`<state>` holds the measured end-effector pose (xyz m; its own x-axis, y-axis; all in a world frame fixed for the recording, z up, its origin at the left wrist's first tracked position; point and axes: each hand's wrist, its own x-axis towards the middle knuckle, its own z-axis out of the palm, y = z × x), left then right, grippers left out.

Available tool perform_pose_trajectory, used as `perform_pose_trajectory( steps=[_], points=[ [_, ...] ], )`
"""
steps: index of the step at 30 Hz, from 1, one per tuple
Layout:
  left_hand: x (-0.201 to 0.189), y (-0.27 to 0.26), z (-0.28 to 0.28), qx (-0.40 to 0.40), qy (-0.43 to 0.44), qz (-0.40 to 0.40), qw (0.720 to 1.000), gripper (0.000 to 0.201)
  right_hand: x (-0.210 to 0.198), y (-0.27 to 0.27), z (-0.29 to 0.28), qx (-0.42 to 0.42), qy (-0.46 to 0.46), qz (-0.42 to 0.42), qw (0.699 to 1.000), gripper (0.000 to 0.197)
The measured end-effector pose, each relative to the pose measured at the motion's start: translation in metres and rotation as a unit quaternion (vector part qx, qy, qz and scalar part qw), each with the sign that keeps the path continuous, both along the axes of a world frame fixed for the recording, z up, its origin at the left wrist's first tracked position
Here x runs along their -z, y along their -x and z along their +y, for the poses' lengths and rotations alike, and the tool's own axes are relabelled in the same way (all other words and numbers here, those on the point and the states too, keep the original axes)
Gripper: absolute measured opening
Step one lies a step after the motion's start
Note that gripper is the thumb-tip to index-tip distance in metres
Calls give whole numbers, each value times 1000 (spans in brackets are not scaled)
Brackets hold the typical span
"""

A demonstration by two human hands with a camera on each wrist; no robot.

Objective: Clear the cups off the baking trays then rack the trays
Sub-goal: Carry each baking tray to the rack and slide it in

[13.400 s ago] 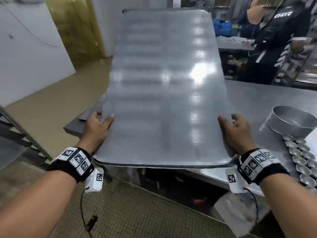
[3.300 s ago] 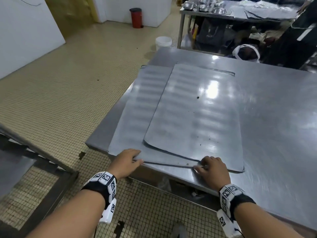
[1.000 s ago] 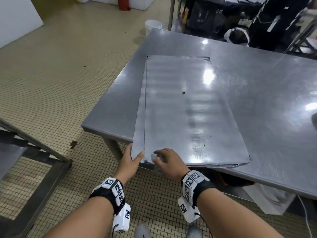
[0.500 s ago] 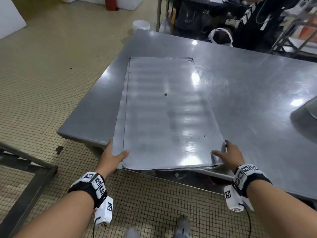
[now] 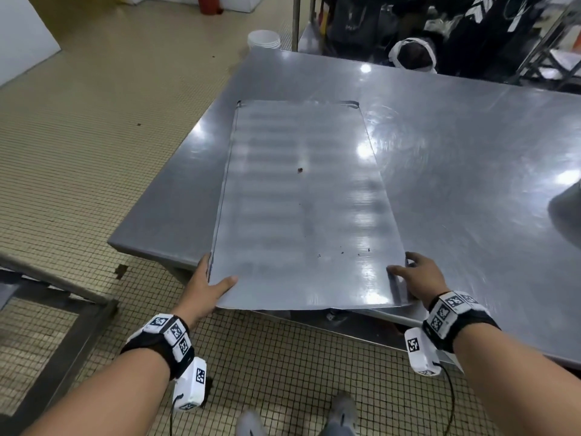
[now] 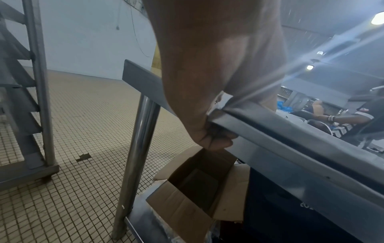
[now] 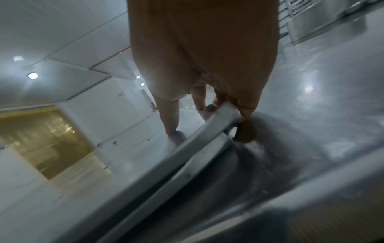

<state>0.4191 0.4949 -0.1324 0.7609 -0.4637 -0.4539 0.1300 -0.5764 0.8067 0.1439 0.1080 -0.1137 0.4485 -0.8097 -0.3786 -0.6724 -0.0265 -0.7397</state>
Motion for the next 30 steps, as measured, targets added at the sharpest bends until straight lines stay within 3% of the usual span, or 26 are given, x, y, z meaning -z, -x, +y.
perform_pose_trajectory(
  steps=[4, 10, 15, 19, 23, 27, 30],
  points=[
    [-7, -3, 0, -24, -2, -13, 1000, 87, -4, 0, 13, -21, 24, 1, 999, 20],
    [-16, -3, -1, -73, -125, -112, 983, 46, -6, -7, 16, 2, 40, 3, 999, 16],
    [-14, -4, -8, -70, -203, -163, 963, 68, -6, -18, 23, 3, 55, 15, 998, 61],
    [-16, -18, -11, -72, -240, -166, 954, 83, -9, -24, 24, -16, 59, -7, 998, 63],
    [-25, -34, -11, -68, -130, -143, 979, 72, -14, -25, 26, -21, 55, -32, 998, 59],
    [-32, -32, -3, -78, -99, -169, 977, 72, -15, -22, 28, -14, 60, -83, 995, 54],
    [-27, -20, 3, -92, -89, -172, 977, 69, -15, -18, 32, -16, 65, -91, 994, 62]
  ],
)
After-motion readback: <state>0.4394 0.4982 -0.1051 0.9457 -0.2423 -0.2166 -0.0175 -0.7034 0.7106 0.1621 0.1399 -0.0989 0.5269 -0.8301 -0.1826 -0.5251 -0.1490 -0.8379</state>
